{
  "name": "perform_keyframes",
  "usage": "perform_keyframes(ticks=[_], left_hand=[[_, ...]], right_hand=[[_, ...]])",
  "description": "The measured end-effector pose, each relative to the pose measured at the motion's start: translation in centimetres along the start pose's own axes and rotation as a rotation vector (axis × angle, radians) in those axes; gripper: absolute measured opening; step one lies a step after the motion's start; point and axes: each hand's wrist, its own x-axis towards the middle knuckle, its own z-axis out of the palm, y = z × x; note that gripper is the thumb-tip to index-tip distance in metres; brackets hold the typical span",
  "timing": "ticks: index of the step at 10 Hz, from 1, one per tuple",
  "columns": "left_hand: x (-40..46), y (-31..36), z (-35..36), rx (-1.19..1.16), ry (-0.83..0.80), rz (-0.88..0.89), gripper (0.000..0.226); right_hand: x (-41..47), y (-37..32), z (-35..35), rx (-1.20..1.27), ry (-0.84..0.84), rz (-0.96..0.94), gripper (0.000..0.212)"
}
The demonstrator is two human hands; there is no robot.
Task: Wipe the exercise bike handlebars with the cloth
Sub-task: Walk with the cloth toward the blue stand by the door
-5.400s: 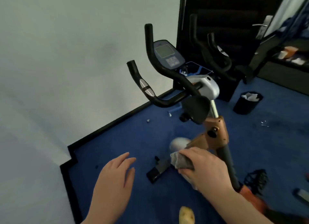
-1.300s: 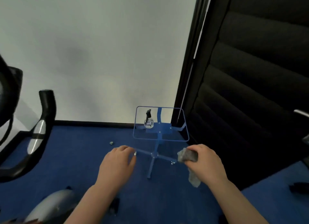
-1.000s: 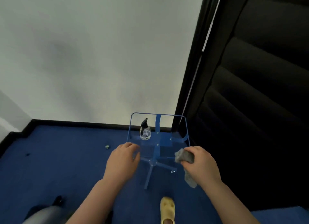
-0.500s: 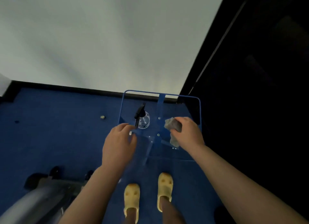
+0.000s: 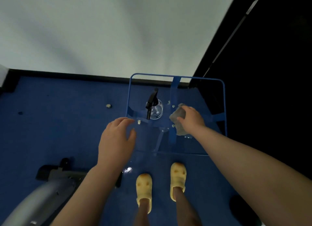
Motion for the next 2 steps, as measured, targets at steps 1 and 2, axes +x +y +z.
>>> perform_keyframes(ticks=[1, 2], left_hand=[[0.3, 1.1, -1.8, -0.002, 0.011, 0.054, 0.03], [0.4, 2.9, -4.5, -0.005, 0.052, 0.116, 0.029]], right_hand=[[-1.7, -0.1, -2.5, 0.004, 0.036, 0.002, 0.055], [-4.7, -0.2, -5.4, -0.014, 0.069, 0.009, 0.056]])
